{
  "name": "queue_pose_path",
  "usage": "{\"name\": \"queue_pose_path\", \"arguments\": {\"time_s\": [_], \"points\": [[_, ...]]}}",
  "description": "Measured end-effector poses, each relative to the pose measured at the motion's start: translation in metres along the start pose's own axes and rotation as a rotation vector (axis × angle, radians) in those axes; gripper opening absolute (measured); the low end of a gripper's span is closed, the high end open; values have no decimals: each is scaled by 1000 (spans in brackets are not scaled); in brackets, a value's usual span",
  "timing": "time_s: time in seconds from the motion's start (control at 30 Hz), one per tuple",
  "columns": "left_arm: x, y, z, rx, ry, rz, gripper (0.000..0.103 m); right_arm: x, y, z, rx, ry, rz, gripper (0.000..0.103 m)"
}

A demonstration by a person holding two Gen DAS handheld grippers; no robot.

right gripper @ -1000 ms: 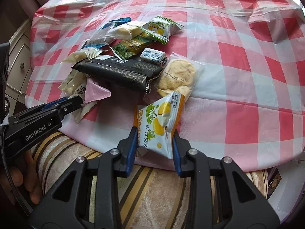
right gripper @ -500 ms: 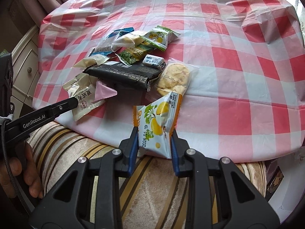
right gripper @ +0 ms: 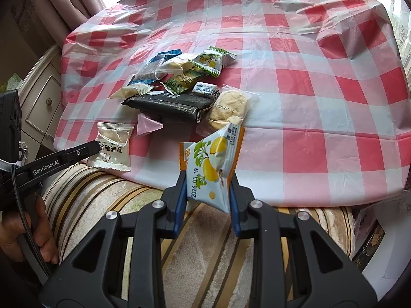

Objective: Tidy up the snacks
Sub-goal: 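Carry both packets to the white box and open both tools over it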

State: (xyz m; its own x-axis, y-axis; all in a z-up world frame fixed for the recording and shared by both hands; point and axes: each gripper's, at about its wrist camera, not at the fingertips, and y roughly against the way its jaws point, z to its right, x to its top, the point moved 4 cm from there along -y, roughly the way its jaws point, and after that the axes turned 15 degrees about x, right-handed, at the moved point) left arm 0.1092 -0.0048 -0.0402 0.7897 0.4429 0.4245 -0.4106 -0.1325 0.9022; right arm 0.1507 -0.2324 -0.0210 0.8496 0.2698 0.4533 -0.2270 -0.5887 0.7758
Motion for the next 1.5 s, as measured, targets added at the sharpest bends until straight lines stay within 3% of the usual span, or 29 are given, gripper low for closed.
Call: {"name": "queue_pose_path", "arguments": {"time_s": [0.23,0.3,0.37,0.43,0.47,0.7,0.93,1.3,1.5], "points": [[-2,-8,-5,38,7,-54,10,-10,22,15,-2,-39,29,33],[-2,-14,-6,61,12,-88,19,-12,28,20,-4,-50,40,33],[-2,-17,-4,57,7,-102,41,-13,34,23,-7,-57,53,33],[1,-19,2,50,9,-110,57,-15,40,26,-10,-62,65,33],[3,-20,5,41,13,-111,60,-16,44,28,-12,-66,70,33],[12,-42,31,132,-44,-156,60,-24,63,46,-27,-95,105,33],[10,-37,41,139,-108,-125,43,-33,83,68,-50,-131,139,33],[-1,14,39,83,-72,-17,41,-51,111,102,-95,-198,181,33],[-10,48,91,-44,-170,71,41,-68,127,133,-150,-260,197,33]]}}
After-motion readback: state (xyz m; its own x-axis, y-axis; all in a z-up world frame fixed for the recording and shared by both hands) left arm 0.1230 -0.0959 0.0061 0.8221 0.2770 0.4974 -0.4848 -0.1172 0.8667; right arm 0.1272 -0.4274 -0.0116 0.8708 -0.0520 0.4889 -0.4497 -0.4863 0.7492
